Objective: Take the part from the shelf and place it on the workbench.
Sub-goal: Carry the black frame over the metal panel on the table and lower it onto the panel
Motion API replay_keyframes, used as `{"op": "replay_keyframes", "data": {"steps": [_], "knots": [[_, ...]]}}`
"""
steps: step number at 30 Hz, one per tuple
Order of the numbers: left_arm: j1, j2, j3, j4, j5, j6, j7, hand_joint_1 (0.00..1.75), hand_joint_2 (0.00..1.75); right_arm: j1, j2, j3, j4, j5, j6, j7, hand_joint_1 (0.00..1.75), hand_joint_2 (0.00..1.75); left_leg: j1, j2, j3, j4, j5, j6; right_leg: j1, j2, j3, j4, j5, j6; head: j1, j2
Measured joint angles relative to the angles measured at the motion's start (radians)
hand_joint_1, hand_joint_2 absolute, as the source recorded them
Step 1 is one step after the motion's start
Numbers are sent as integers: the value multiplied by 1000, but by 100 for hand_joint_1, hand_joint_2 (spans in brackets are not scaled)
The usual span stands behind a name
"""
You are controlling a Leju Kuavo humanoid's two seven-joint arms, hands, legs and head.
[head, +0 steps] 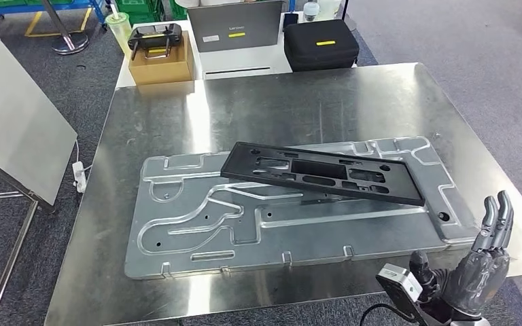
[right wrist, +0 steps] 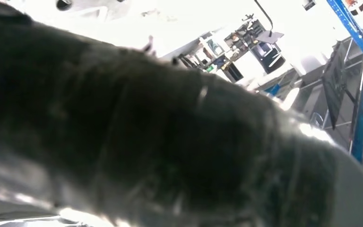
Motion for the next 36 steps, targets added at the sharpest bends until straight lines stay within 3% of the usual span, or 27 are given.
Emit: {"op": "replay_keyframes", "data": {"steps": [1, 2, 4, 6, 10, 12, 14, 16, 17, 18, 21, 22, 25, 27, 30, 31, 32, 33, 36], "knots": [[0, 0, 0, 0, 0, 0, 0, 0, 0, 2, 1, -1, 1, 0, 0, 2, 0, 0, 0, 0, -2, 21, -4, -1, 0, 0, -7, 4, 2, 0, 0, 0], [1, 0, 0, 0, 0, 0, 0, 0, 0, 5, 2, -1, 1, 0, 0, 4, 0, 0, 0, 0, 15, 4, 11, 0, 0, -1, -13, 8, 3, 1, 0, 0], [0, 0, 1, 0, 0, 0, 1, 0, 0, 10, 4, -1, 3, -2, 0, 9, 0, 0, 0, 0, 89, -119, 64, 5, 1, -1, -21, 17, 5, 4, 0, 0], [-1, 0, 1, 0, 1, 1, 1, 0, 0, 13, 4, -1, 6, -7, 0, 15, 0, 0, -3, 0, 141, -224, 93, 14, 3, -1, -28, 25, 9, 11, 0, 0], [1, 0, 3, 0, 4, 2, 2, 0, 0, 17, 5, -1, 12, -19, 0, 26, 0, 0, -5, 1, 144, -251, 111, 35, 3, 1, -36, 30, 14, 35, 1, 0], [0, 0, 4, 0, 4, 2, 3, 0, 0, 20, 5, -1, 15, -25, 0, 30, 0, 0, -2, 3, 138, -259, 126, 48, 1, 4, -59, 83, -33, 45, 1, 0], [0, 0, 4, 0, 4, 2, 3, 0, 0, 24, 5, -1, 19, -33, 0, 33, 0, 0, -3, 5, 126, -258, 135, 55, -2, 5, -104, 199, -108, 52, 1, 0], [1, 0, 5, 0, 4, 3, 4, 0, 0, 32, 5, -1, 24, -42, 0, 36, 0, 0, -5, 5, 113, -255, 142, 55, -5, 5, -127, 280, -138, 56, 1, 0], [1, 0, 5, 0, 4, 3, 5, 0, 0, 35, 5, -1, 26, -45, 0, 37, 0, 0, -5, 5, 107, -252, 145, 54, -6, 5, -116, 274, -127, 56, 1, 0], [1, 0, 5, 0, 4, 3, 5, 0, 0, 37, 5, -1, 27, -48, 0, 37, 0, 0, -5, 5, 103, -250, 146, 53, -6, 5, -85, 228, -101, 55, 1, 0], [1, -1, 6, 0, 4, 3, 6, 0, 0, 39, 5, -1, 28, -58, 0, 38, 0, 0, -8, 5, 97, -243, 150, 44, -2, 6, 18, 43, -41, 45, 1, 0], [0, -1, 6, 0, 4, 3, 6, 0, 0, 40, 5, -1, 28, -63, 0, 39, 0, 0, -9, 5, 95, -242, 152, 39, 1, 7, 29, 18, -37, 40, 1, 0], [0, -1, 6, 0, 5, 4, 5, 0, 0, 47, 5, -1, 28, -77, 0, 41, 0, 0, -8, 4, 88, -239, 156, 21, 3, 6, 23, 8, -23, 22, 1, 0], [1, -1, 7, 0, 5, 5, 6, 0, 0, 48, 5, -1, 28, -81, 0, 42, 0, 0, -6, 2, 68, -191, 114, 11, -2, 3, 18, 0, -10, 7, 0, 0], [1, -1, 8, 0, 5, 5, 6, 0, 0, 50, 5, -1, 29, -84, 0, 42, 0, 0, -1, 2, 3, -16, 5, 3, 1, 0, -3, 3, 2, -3, -2, 0], [1, -1, 9, 0, 5, 5, 6, 0, 0, 51, 5, -1, 30, -85, 0, 42, 0, 0, 0, 2, -6, 20, -9, 2, 2, 0, -12, 5, 6, -3, -2, 0], [2, -1, 10, 0, 6, 5, 6, 0, 0, 52, 5, -1, 31, -86, 0, 42, 0, 0, 0, 2, 2, 22, -5, 2, 2, 0, -19, 8, 9, -2, -2, 0], [2, -1, 12, 0, 6, 5, 6, 0, 0, 54, 4, -1, 32, -87, 0, 42, 0, 0, 0, 3, 30, -16, 16, 3, 3, 0, -25, 12, 12, 0, -2, 0], [0, -1, 15, 0, 6, 5, 5, 0, 0, 59, 4, -1, 32, -88, 0, 42, 0, 0, -3, 3, 146, -211, 82, 13, 6, 0, -38, 23, 19, 9, -2, 0]]}}
